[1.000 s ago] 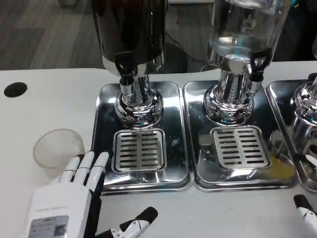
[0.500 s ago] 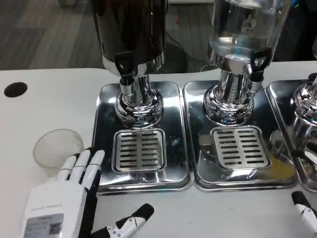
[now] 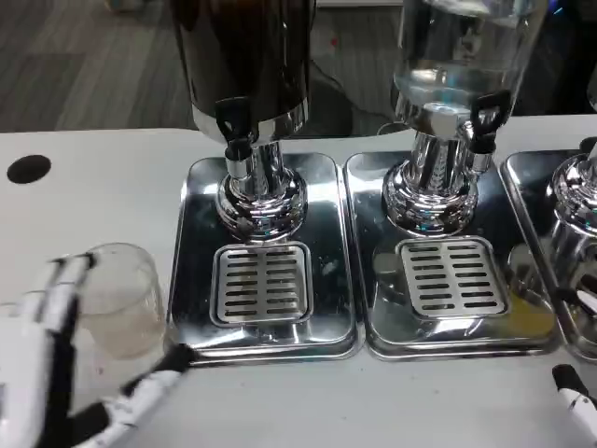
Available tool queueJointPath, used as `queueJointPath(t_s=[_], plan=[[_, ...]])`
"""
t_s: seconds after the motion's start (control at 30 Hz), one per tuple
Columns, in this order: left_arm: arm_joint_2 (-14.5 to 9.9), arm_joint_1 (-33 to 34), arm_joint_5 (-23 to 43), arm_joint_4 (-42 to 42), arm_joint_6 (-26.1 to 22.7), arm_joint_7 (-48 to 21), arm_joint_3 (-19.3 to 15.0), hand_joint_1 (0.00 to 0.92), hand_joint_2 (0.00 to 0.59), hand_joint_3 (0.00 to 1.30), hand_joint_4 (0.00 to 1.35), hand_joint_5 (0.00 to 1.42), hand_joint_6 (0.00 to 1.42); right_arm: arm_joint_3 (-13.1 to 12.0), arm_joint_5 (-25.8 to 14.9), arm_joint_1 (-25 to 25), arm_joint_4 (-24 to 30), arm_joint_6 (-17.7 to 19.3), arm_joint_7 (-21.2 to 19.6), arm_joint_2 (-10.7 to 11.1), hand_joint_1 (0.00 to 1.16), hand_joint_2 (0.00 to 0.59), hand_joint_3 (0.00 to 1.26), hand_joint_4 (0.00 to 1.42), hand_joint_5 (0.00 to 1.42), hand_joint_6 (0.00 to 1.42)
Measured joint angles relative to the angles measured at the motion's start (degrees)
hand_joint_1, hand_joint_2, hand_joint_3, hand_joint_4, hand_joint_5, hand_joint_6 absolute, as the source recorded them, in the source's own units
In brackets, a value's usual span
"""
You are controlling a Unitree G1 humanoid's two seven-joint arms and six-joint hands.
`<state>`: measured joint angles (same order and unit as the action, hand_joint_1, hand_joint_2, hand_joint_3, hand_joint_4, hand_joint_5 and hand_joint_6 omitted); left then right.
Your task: Grasp the cup under the faucet to collect the drink, then remove the cup.
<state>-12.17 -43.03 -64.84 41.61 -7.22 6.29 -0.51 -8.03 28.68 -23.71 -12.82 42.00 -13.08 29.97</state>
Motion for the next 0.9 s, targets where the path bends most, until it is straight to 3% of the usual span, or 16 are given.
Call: queueJointPath(t_s=[0.2,0.33,0.57,0.9], plan=[[0.1,3.7,2.3,-0.3,-2.4,-4.0,-4.9,0.006,0.060,0.12,0.07,0.22,0.48,0.0,0.0,-0.1,0.0,0.2,0.0,0.0,0.42,0.412,0.15,0.03,0.00,0.00],[-0.7,10.4,3.6,-3.7,-5.7,-7.8,-7.8,0.032,0.053,0.12,0.07,0.24,0.50,0.1,0.0,-0.9,0.0,0.6,0.0,0.0,0.42,0.412,0.15,0.03,0.00,0.00],[-1.8,18.8,1.3,-10.1,-9.4,-11.1,-6.8,0.054,0.053,0.12,0.07,0.27,0.53,0.1,0.0,-2.4,0.1,2.2,0.0,0.1,0.42,0.412,0.15,0.03,0.00,0.00],[-2.6,25.8,-3.3,-17.3,-13.3,-11.9,-1.2,0.110,0.053,0.12,0.08,0.30,0.56,-0.7,-0.6,-3.9,0.0,3.8,0.0,0.2,0.42,0.412,0.15,0.03,0.00,0.00]])
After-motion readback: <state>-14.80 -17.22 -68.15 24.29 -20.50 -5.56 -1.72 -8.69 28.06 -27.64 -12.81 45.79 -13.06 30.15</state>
